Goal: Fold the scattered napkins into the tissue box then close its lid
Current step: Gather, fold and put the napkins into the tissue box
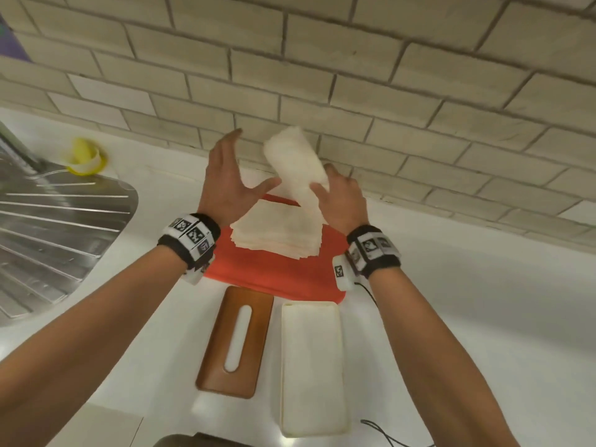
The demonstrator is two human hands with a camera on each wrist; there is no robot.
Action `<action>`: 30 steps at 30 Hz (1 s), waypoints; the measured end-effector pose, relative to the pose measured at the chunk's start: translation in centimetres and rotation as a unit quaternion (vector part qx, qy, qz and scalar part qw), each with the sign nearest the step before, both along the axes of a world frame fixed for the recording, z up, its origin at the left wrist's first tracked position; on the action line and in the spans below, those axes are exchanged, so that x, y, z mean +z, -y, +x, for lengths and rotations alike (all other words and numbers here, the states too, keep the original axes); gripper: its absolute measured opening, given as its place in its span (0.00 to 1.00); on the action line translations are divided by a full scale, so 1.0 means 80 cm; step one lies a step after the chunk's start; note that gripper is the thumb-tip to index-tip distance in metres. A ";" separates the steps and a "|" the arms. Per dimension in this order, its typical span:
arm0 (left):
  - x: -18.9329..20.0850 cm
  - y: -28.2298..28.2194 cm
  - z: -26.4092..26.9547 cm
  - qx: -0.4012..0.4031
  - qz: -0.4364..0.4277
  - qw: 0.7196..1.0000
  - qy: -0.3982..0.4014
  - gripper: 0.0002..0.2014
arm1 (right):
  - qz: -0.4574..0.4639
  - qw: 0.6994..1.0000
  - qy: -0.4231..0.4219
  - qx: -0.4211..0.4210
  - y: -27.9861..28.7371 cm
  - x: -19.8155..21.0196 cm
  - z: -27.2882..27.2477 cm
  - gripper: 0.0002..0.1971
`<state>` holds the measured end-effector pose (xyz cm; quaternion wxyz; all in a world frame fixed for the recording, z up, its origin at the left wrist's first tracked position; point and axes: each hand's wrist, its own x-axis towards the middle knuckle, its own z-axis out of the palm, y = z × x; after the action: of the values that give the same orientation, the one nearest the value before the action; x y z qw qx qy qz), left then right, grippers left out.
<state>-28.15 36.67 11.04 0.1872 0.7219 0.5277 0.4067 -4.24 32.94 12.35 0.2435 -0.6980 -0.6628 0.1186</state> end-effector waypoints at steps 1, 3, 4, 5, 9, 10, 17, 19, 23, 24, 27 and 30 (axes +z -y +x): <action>0.011 0.020 0.002 0.003 -0.050 0.996 0.071 0.55 | 0.012 0.997 -0.070 0.004 0.018 0.015 0.005 0.18; 0.029 0.067 0.013 -0.017 -0.146 0.971 0.187 0.55 | 0.025 0.974 -0.226 0.026 0.065 0.044 0.006 0.21; 0.036 0.094 0.022 -0.041 -0.187 0.956 0.224 0.53 | 0.024 0.951 -0.304 0.041 0.092 0.053 0.003 0.22; 0.041 0.122 0.034 -0.069 -0.217 0.941 0.252 0.48 | 0.019 0.926 -0.374 0.053 0.118 0.060 -0.002 0.23; 0.041 0.220 0.088 -0.098 -0.254 0.902 0.334 0.29 | -0.040 0.871 -0.487 0.055 0.213 0.059 -0.029 0.24; 0.033 0.240 0.097 -0.096 -0.261 0.900 0.335 0.27 | -0.048 0.880 -0.470 0.053 0.232 0.051 -0.036 0.29; -0.064 0.342 0.092 -0.013 -0.287 0.949 0.131 0.30 | -0.098 0.947 -0.299 -0.069 0.343 -0.068 -0.023 0.42; -0.091 0.372 0.087 -0.017 -0.306 0.951 0.049 0.34 | -0.136 0.955 -0.253 -0.071 0.372 -0.098 -0.025 0.42; -0.107 0.408 0.088 -0.018 -0.284 0.958 -0.023 0.31 | -0.146 0.969 -0.187 -0.070 0.407 -0.120 -0.031 0.34; -0.107 0.412 0.089 -0.020 -0.280 0.959 -0.033 0.30 | -0.148 0.969 -0.184 -0.071 0.411 -0.120 -0.033 0.34; -0.110 0.412 0.089 -0.033 -0.280 0.954 -0.100 0.27 | -0.163 0.973 -0.158 -0.046 0.415 -0.118 -0.039 0.33; -0.108 0.408 0.077 -0.022 -0.212 0.959 -0.188 0.27 | -0.141 0.984 -0.107 -0.027 0.421 -0.112 -0.028 0.29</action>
<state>-21.99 3.99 2.38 0.2421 0.7409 0.6111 0.1379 -6.46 -0.74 3.40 0.2152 -0.7260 -0.5908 0.2785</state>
